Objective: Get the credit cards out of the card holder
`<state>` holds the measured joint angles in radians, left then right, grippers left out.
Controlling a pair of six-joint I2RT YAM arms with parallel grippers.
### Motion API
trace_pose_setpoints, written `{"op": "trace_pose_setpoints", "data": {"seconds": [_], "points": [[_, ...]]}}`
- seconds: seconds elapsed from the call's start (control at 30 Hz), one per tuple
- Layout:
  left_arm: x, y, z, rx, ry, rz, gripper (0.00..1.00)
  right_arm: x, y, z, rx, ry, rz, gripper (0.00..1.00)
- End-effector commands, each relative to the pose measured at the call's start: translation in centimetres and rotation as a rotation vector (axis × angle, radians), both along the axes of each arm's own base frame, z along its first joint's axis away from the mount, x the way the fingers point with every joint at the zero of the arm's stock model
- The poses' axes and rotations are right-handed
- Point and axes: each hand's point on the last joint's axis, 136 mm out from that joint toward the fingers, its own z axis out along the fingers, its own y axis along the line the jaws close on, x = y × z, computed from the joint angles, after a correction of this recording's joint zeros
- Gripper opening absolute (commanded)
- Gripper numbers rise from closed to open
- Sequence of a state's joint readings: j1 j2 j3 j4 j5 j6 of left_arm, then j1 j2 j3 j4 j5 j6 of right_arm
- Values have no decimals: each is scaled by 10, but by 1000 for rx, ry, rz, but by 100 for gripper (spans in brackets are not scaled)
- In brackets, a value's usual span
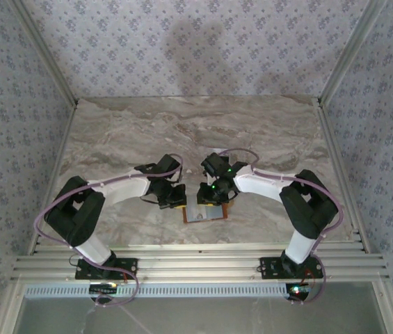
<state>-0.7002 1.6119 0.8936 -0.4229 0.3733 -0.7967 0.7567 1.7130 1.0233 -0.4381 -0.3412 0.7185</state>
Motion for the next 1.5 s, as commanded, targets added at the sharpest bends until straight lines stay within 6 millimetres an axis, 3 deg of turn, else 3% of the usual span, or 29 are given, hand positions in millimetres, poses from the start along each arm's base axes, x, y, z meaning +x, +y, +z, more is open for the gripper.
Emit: {"op": "trace_pose_setpoints", "data": {"seconds": [0.0, 0.27, 0.77, 1.13, 1.47], "points": [[-1, -10, 10, -30, -11, -10, 4, -4, 0, -4, 11, 32, -9, 25], [-3, -25, -4, -45, 17, -28, 3, -5, -4, -10, -13, 39, -11, 26], [-13, -1, -43, 95, 77, -51, 3, -9, -13, -23, -45, 65, -12, 30], [-15, 9, -47, 136, 78, -54, 2, -4, -21, -8, -17, 37, -38, 32], [-15, 9, -47, 134, 77, -56, 2, -9, -13, -20, 32, 73, -25, 30]]}}
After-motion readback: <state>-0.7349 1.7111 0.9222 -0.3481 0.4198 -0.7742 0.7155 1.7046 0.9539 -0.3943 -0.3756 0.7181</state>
